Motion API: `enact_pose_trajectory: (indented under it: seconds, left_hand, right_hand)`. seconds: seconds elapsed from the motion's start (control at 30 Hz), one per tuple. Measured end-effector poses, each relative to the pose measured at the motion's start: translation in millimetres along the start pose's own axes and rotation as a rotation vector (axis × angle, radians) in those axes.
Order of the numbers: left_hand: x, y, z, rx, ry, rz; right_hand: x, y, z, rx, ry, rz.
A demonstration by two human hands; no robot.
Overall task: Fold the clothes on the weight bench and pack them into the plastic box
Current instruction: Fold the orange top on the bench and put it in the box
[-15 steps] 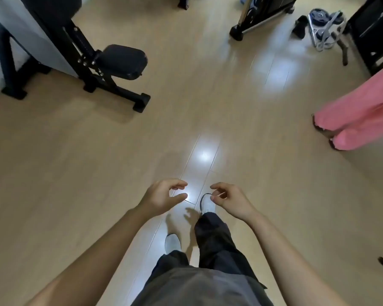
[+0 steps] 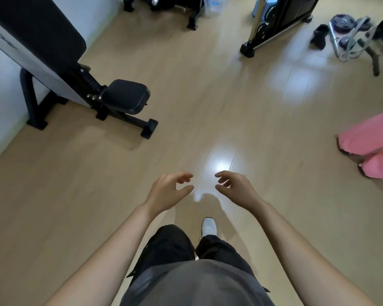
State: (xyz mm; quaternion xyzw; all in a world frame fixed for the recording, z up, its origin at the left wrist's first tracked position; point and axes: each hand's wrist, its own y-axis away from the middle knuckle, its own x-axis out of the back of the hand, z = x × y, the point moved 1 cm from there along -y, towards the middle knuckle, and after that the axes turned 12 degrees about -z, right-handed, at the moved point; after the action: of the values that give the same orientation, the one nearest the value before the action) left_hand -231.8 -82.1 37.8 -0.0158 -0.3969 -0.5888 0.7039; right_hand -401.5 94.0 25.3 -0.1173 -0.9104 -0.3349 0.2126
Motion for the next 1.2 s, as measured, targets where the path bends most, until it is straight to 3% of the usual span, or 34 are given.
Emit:
enact_pose_trajectory:
  seconds: [0.57, 0.83, 1.0, 1.2]
  left_hand:
    - [169.6, -259.7, -5.3, 0.056, 0.113, -0.017]
    - [272.5, -399.5, 19.6, 0.049, -0.01, -0.069]
    - [312.7, -485.3, 42.0, 0.053, -0.083, -0.152]
    - [362.9, -588.1, 76.7, 0.097, -0.12, -0.132]
  right_hand:
    - [187.5, -233.7, -74.2, -0.076, 0.026, 0.008]
    - [290.8, -343.3, -111.1, -0.088, -0.024, 0.098]
    - [343.2, -419.3, -113.9, -0.09, -0.048, 0.067]
    - [426.2, -507.1, -114.8, -0.072, 0.01, -0.006]
